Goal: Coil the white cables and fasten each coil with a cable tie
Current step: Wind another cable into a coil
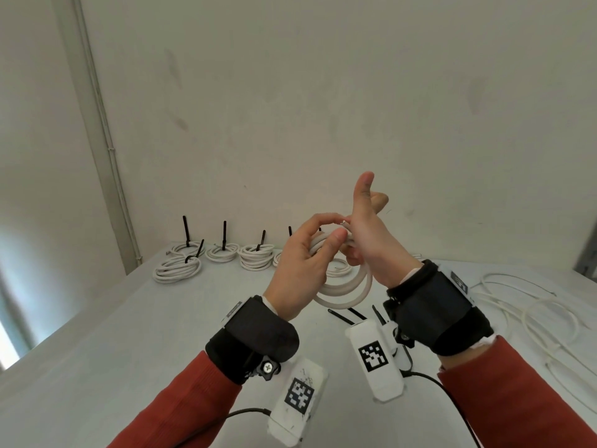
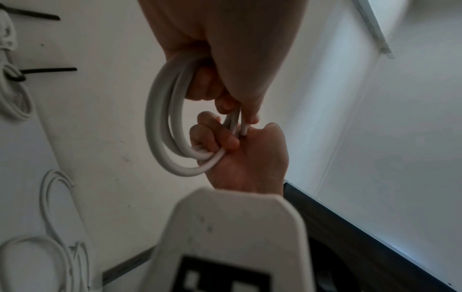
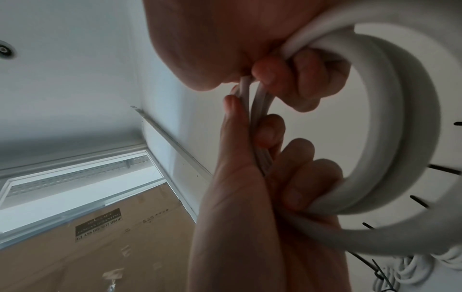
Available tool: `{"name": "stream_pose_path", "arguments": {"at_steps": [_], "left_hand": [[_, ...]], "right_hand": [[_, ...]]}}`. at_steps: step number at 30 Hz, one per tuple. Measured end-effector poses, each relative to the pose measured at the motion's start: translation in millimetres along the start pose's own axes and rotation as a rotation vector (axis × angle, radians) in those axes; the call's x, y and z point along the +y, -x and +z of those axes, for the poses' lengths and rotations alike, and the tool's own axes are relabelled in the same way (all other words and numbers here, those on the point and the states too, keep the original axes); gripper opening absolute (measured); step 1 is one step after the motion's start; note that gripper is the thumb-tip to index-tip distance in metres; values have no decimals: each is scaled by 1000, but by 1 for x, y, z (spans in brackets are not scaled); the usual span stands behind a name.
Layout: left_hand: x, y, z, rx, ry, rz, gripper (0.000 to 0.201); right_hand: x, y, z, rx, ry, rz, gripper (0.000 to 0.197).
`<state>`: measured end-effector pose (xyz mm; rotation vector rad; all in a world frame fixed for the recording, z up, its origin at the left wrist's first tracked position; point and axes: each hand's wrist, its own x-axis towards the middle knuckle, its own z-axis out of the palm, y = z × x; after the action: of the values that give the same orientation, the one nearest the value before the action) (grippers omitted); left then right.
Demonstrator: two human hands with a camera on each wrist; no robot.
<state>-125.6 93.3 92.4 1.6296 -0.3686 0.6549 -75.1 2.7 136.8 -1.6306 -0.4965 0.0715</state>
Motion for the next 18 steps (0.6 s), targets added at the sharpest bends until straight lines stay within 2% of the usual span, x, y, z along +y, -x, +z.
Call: {"name": "stream_pose_path", "arguments": {"at_steps": [3, 7, 9, 13, 18], "left_hand": [[1, 1, 2, 24, 72, -50, 10], [-8, -8, -7, 167, 126, -85, 7], [-10, -12, -10, 207, 144, -92, 8], [-11, -13, -8, 208, 123, -84, 8], [-11, -12, -3, 190, 53, -77, 11]], "right_hand": [[1, 1, -5, -5, -120, -4, 52], [16, 5, -14, -62, -222, -132, 25], [27, 9, -14, -73, -190, -215, 21], [39, 13, -9, 11, -179, -352, 12], [45, 13, -3, 122, -176, -422, 5]]}}
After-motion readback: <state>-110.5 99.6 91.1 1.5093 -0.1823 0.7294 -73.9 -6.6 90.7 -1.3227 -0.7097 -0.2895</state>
